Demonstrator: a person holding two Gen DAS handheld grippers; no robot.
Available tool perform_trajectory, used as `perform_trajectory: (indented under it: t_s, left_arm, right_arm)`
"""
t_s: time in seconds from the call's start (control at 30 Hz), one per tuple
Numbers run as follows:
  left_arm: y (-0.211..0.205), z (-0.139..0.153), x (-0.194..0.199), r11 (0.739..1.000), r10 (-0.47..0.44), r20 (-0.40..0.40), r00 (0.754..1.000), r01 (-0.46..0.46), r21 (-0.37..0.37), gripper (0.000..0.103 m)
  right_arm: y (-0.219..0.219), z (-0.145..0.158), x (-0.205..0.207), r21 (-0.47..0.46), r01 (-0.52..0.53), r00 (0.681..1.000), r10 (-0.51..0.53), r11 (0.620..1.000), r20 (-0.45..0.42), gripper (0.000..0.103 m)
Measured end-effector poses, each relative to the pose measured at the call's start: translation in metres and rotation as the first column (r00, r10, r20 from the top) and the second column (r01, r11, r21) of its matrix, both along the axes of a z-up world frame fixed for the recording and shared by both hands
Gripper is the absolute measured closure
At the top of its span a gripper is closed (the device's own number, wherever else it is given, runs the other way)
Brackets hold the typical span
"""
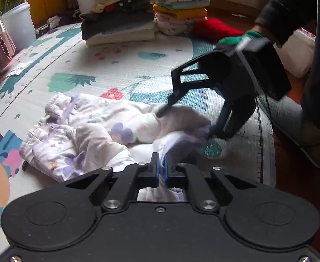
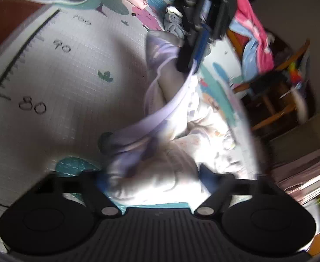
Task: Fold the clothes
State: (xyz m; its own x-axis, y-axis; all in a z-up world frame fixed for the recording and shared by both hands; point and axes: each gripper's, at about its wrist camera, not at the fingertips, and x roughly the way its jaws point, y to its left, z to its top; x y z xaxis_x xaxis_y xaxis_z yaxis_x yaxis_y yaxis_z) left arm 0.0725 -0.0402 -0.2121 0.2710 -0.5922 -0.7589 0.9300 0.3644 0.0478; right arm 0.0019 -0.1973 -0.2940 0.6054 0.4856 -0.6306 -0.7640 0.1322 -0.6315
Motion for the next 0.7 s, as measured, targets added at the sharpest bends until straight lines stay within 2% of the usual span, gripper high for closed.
perform_trajectory:
  t_s: [0.07,0.2,0.33,0.37,0.43,0.47,0.53,0.6,0.63,0.7]
  left_arm:
    - [0.000,-0.002,0.000,1.000,-0.011,0.002,1.000,0.011,0.008,0.100]
    - [-0.004,-0.008,-0.005,0.998,-0.048,0.029,0.998,0.047,0.029,0.100]
    - [-0.006,-0.012,-0.015,0.996,-0.085,0.052,0.995,0.083,0.035,0.098]
    - [-0.004,-0.010,-0.019,0.996,-0.088,0.054,0.995,0.087,0.017,0.091]
    - [0.007,-0.006,-0.025,0.996,-0.080,0.065,0.995,0.082,-0.027,0.062]
    - [0.015,-0.004,-0.029,0.996,-0.068,0.080,0.994,0.072,-0.051,0.042]
    - [0.030,-0.004,-0.036,0.995,-0.049,0.112,0.993,0.058,-0.078,0.036]
    - [0.043,-0.014,-0.046,0.998,-0.055,0.179,0.982,0.059,-0.018,0.035]
    - [0.048,-0.022,-0.053,0.997,-0.071,0.224,0.972,0.066,0.029,0.035]
    - [0.056,-0.041,-0.068,0.988,-0.142,0.336,0.931,0.112,0.108,0.033]
  right_arm:
    - [-0.001,0.005,0.005,0.020,0.011,0.998,-0.010,1.000,-0.055,0.050]
    - [0.000,0.014,0.014,0.062,0.050,0.990,-0.042,0.997,-0.133,0.054]
    - [-0.002,0.023,0.029,0.114,0.131,0.966,-0.100,0.985,-0.240,0.058]
    - [-0.003,0.025,0.032,0.124,0.147,0.960,-0.111,0.981,-0.258,0.059]
    - [-0.006,0.029,0.039,0.148,0.187,0.942,-0.134,0.971,-0.308,0.060]
    - [-0.008,0.030,0.042,0.159,0.205,0.933,-0.144,0.966,-0.329,0.060]
    - [-0.011,0.032,0.048,0.182,0.246,0.912,-0.164,0.952,-0.376,0.061]
    - [-0.015,0.034,0.054,0.203,0.284,0.887,-0.176,0.937,-0.426,0.061]
    - [-0.018,0.036,0.058,0.211,0.300,0.874,-0.180,0.930,-0.452,0.061]
    - [-0.025,0.038,0.067,0.234,0.355,0.833,-0.192,0.905,-0.519,0.061]
